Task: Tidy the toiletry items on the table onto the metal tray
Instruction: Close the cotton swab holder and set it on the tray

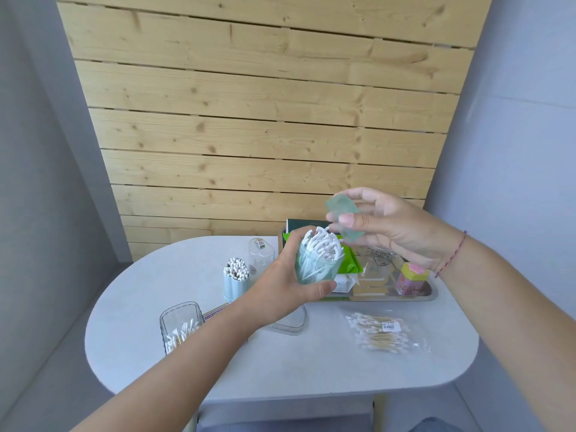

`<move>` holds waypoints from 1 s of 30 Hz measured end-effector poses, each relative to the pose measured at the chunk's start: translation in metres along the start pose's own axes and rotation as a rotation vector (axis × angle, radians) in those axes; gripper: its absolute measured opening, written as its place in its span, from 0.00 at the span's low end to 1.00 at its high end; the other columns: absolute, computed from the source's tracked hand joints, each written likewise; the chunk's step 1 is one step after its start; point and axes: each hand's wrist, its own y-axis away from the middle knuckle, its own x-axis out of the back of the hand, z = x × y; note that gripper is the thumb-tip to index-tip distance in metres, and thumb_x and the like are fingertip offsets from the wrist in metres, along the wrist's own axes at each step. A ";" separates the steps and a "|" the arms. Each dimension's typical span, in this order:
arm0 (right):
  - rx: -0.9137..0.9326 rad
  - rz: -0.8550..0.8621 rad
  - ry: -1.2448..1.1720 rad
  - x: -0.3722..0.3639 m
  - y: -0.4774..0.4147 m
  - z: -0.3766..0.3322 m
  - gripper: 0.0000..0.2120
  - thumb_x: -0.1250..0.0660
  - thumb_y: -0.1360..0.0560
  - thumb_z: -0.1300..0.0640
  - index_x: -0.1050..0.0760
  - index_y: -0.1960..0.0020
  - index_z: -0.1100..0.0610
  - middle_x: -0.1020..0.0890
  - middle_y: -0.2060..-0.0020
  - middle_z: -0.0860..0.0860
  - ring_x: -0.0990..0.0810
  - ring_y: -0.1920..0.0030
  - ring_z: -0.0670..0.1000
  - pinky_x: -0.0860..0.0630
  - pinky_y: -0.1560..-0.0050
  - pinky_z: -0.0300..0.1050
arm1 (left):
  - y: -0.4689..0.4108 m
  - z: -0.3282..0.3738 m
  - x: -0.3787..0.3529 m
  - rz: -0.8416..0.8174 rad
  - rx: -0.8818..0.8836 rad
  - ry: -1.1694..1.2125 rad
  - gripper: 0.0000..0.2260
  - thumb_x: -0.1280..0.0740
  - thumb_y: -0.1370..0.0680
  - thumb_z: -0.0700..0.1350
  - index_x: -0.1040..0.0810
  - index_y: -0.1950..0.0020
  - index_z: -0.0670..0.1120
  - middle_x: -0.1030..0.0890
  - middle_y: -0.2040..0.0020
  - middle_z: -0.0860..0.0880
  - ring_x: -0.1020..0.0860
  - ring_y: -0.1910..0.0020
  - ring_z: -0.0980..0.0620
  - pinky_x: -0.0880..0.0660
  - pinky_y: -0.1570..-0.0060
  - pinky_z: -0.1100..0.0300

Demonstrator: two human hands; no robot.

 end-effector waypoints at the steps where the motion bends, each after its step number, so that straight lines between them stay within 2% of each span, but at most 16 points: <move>1: -0.011 -0.002 0.006 0.004 -0.001 0.000 0.28 0.26 0.39 0.50 0.26 0.40 0.51 0.17 0.44 0.55 0.18 0.43 0.52 0.20 0.45 0.45 | 0.000 0.000 0.000 0.001 -0.002 0.000 0.30 0.26 0.29 0.44 0.39 0.36 0.64 0.24 0.52 0.69 0.24 0.53 0.67 0.28 0.54 0.72; 4: -0.043 -0.048 0.131 0.004 -0.004 0.002 0.27 0.27 0.39 0.48 0.25 0.41 0.50 0.17 0.45 0.52 0.18 0.47 0.48 0.21 0.49 0.41 | 0.000 0.002 -0.002 0.007 -0.010 0.002 0.30 0.26 0.29 0.45 0.39 0.35 0.63 0.25 0.50 0.68 0.24 0.52 0.68 0.29 0.54 0.74; 9: -0.025 -0.091 0.208 -0.008 -0.005 0.005 0.25 0.28 0.35 0.48 0.26 0.39 0.50 0.17 0.44 0.52 0.18 0.48 0.49 0.22 0.44 0.46 | -0.001 0.003 -0.004 0.008 -0.011 -0.022 0.30 0.27 0.28 0.46 0.41 0.34 0.61 0.25 0.46 0.59 0.25 0.51 0.64 0.29 0.52 0.71; 13: 0.031 -0.073 0.290 -0.012 -0.004 0.004 0.27 0.27 0.37 0.47 0.25 0.39 0.48 0.18 0.45 0.49 0.17 0.49 0.47 0.21 0.49 0.37 | 0.000 0.004 -0.005 0.009 -0.001 -0.053 0.31 0.27 0.28 0.47 0.43 0.33 0.55 0.26 0.42 0.55 0.25 0.45 0.62 0.28 0.49 0.71; 17: 0.039 -0.108 0.339 -0.012 -0.003 0.001 0.27 0.27 0.37 0.47 0.25 0.39 0.47 0.17 0.45 0.46 0.17 0.48 0.45 0.21 0.49 0.35 | -0.001 0.005 -0.004 -0.025 0.021 -0.054 0.30 0.27 0.28 0.47 0.41 0.32 0.53 0.24 0.44 0.55 0.25 0.46 0.60 0.28 0.49 0.66; 21: 0.006 -0.115 0.228 -0.006 -0.004 0.001 0.26 0.28 0.36 0.48 0.25 0.38 0.49 0.17 0.45 0.49 0.18 0.44 0.52 0.21 0.42 0.48 | -0.001 0.006 -0.002 -0.045 0.033 -0.012 0.30 0.28 0.28 0.46 0.41 0.32 0.54 0.26 0.47 0.58 0.26 0.49 0.61 0.29 0.49 0.65; 23: 0.004 -0.124 0.223 -0.005 -0.004 0.001 0.27 0.27 0.36 0.49 0.25 0.38 0.49 0.17 0.44 0.49 0.18 0.43 0.53 0.22 0.42 0.49 | -0.002 0.006 -0.002 -0.049 0.036 -0.003 0.29 0.28 0.28 0.47 0.40 0.33 0.55 0.26 0.48 0.58 0.26 0.50 0.61 0.29 0.51 0.65; 27: 0.052 -0.124 0.310 -0.011 -0.003 0.003 0.27 0.24 0.37 0.51 0.25 0.39 0.46 0.19 0.43 0.44 0.17 0.47 0.47 0.21 0.48 0.38 | -0.001 0.007 -0.003 -0.043 0.055 -0.018 0.29 0.28 0.28 0.49 0.40 0.33 0.57 0.25 0.49 0.57 0.24 0.50 0.58 0.26 0.50 0.60; 30: 0.090 -0.066 0.470 -0.017 -0.003 0.007 0.25 0.23 0.35 0.51 0.26 0.40 0.42 0.21 0.45 0.38 0.19 0.46 0.43 0.24 0.45 0.31 | -0.002 0.008 -0.005 -0.027 0.053 -0.015 0.31 0.28 0.29 0.49 0.41 0.31 0.57 0.24 0.43 0.54 0.23 0.45 0.55 0.24 0.44 0.56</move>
